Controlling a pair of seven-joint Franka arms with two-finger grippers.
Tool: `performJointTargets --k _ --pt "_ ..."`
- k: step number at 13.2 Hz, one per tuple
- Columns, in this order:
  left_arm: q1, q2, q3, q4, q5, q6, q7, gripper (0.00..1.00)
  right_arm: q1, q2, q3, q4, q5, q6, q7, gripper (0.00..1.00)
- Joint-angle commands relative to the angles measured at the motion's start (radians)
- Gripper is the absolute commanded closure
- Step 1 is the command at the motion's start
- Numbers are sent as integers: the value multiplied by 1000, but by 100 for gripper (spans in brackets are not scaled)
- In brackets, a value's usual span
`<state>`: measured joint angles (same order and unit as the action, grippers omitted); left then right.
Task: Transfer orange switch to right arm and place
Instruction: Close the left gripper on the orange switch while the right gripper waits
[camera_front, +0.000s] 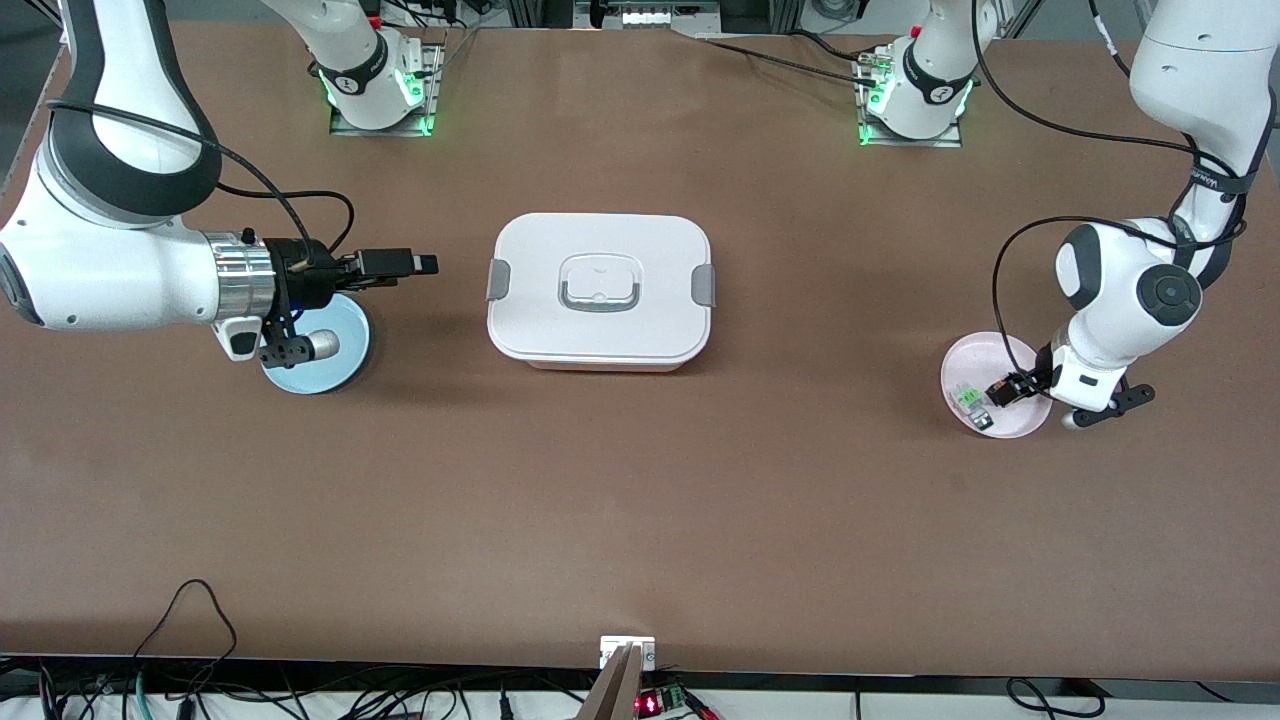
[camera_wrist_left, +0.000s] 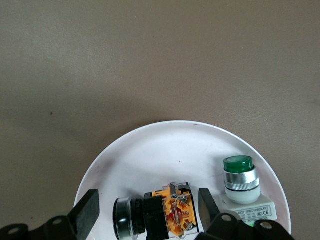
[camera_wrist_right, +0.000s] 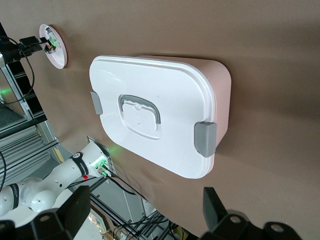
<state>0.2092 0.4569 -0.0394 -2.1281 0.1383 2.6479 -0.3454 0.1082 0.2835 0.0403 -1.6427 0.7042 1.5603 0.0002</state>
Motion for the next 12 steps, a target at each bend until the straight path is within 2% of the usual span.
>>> performJointTargets --k 1,6,12 --pt "15 -12 -11 -12 17 6 -18 12 -4 -17 3 -20 21 12 3 0" --pt "32 -4 -16 -18 17 30 -15 12 -4 -20 3 -34 17 53 -103 0" --pt "58 -6 -37 -16 10 33 -12 12 -24 -58 -14 -34 11 29 -104 0"
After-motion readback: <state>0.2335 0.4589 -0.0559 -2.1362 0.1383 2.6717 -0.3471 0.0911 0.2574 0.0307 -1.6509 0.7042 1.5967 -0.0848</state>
